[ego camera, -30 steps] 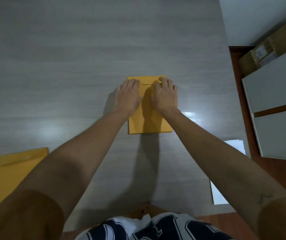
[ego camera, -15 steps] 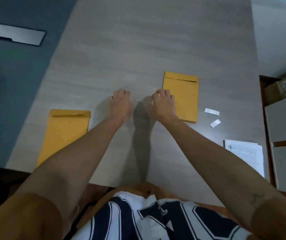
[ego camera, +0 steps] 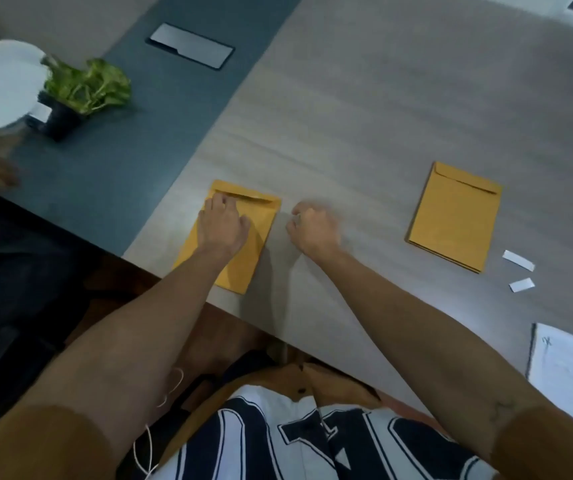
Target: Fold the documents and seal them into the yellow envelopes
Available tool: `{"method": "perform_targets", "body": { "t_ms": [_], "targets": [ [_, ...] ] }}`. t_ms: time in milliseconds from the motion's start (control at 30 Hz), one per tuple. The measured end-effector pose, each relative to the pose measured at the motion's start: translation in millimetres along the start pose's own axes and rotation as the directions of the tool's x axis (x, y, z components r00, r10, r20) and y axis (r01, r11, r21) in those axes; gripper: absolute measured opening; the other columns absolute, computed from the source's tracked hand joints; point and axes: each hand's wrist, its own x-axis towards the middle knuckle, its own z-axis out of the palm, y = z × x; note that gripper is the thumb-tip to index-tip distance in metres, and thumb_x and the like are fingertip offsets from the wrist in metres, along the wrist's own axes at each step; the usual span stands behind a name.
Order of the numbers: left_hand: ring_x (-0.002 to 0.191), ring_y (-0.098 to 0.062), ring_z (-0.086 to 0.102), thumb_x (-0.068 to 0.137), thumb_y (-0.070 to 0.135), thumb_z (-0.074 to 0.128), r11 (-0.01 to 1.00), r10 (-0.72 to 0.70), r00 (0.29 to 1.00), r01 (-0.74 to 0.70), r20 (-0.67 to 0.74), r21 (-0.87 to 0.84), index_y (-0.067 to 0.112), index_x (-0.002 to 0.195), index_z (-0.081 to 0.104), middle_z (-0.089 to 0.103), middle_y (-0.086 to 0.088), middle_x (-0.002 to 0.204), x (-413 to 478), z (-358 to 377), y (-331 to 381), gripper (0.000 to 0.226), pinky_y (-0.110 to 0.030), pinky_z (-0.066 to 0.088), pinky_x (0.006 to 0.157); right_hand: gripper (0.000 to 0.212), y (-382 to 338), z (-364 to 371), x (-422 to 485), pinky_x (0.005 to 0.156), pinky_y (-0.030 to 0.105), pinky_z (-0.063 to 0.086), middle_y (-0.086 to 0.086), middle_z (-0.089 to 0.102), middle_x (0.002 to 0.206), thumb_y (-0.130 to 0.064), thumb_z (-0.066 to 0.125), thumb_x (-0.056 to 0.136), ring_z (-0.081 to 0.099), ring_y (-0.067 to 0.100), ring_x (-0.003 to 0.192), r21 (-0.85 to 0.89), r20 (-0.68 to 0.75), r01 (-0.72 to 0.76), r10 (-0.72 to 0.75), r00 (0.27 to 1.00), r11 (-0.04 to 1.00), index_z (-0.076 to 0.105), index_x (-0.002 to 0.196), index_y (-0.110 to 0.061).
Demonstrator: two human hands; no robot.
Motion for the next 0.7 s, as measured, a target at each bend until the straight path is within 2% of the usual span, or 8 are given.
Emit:
{"method": "perform_targets", "body": {
  "t_ms": [100, 233, 333, 400, 467, 567, 700],
  "targets": [
    [0.126, -0.034, 0.04, 0.097, 0.034, 0.047, 0.991, -0.106, 0.993, 0.11, 0.059, -0.074, 0.004, 0.141, 0.042, 0.038, -0.016, 0.139, -1, -1, -28, 0.053, -0.044, 0.041, 0.102, 0.034, -27, 9, 3, 0.081, 0.035, 0.049, 0.013, 0.065, 0.118, -0.035, 0.048, 0.093, 0.061, 0.033, 0.107, 0.071, 0.09, -0.057, 0.05, 0.995, 0.996, 0.06, 0.12, -0.016],
    [0.126, -0.035, 0.04, 0.094, 0.035, 0.054, 0.957, -0.248, 0.957, 0.266, 0.153, -0.115, 0.002, 0.139, 0.04, 0.037, -0.017, 0.14, 3, 0, -49, 0.057, -0.044, 0.041, 0.1, 0.04, -46, 22, 9, 0.071, 0.033, 0.05, 0.01, 0.066, 0.106, -0.043, 0.053, 0.088, 0.063, 0.03, 0.099, 0.058, 0.219, -0.147, 0.131, 0.967, 0.987, 0.06, 0.115, -0.013],
    [0.126, -0.035, 0.041, 0.093, 0.036, 0.056, 0.951, -0.26, 0.943, 0.288, 0.21, -0.116, 0.004, 0.138, 0.04, 0.04, -0.017, 0.138, 8, 1, -58, 0.058, -0.045, 0.041, 0.098, 0.034, -55, 27, 14, 0.058, 0.029, 0.046, 0.006, 0.065, 0.08, -0.044, 0.054, 0.087, 0.062, 0.025, 0.077, 0.108, 0.286, -0.204, 0.166, 0.944, 0.973, 0.061, 0.094, -0.011],
    [0.126, -0.035, 0.042, 0.092, 0.035, 0.058, 0.945, -0.252, 0.942, 0.289, 0.223, -0.152, 0.005, 0.138, 0.041, 0.041, -0.017, 0.137, 12, 2, -62, 0.057, -0.045, 0.042, 0.098, 0.03, -59, 28, 16, 0.052, 0.028, 0.044, 0.005, 0.062, 0.07, -0.041, 0.054, 0.087, 0.061, 0.025, 0.069, 0.181, 0.306, -0.255, 0.192, 0.933, 0.95, 0.059, 0.079, -0.012],
    [0.124, -0.035, 0.043, 0.091, 0.034, 0.06, 0.934, -0.256, 0.94, 0.301, 0.226, -0.191, 0.005, 0.137, 0.042, 0.041, -0.017, 0.135, 14, 4, -62, 0.057, -0.044, 0.044, 0.096, 0.029, -61, 29, 19, 0.051, 0.029, 0.049, 0.008, 0.063, 0.066, -0.035, 0.056, 0.087, 0.063, 0.025, 0.064, 0.293, 0.323, -0.337, 0.239, 0.916, 0.895, 0.055, 0.069, -0.012],
    [0.119, -0.033, 0.046, 0.09, 0.033, 0.062, 0.905, -0.304, 0.926, 0.354, 0.225, -0.237, 0.004, 0.131, 0.046, 0.04, -0.016, 0.132, 16, 4, -61, 0.053, -0.042, 0.046, 0.091, 0.024, -62, 30, 20, 0.059, 0.038, 0.061, 0.014, 0.067, 0.069, -0.028, 0.058, 0.086, 0.068, 0.029, 0.062, 0.455, 0.404, -0.513, 0.345, 0.847, 0.728, 0.059, 0.072, -0.008],
    [0.113, -0.031, 0.047, 0.089, 0.034, 0.063, 0.901, -0.326, 0.927, 0.364, 0.186, -0.237, 0.002, 0.12, 0.053, 0.04, -0.015, 0.127, 21, 5, -59, 0.045, -0.04, 0.048, 0.087, 0.021, -63, 29, 22, 0.053, 0.033, 0.053, 0.013, 0.057, 0.06, -0.017, 0.056, 0.084, 0.055, 0.027, 0.054, 0.524, 0.473, -0.597, 0.375, 0.797, 0.608, 0.05, 0.065, -0.009]
  ]
}}
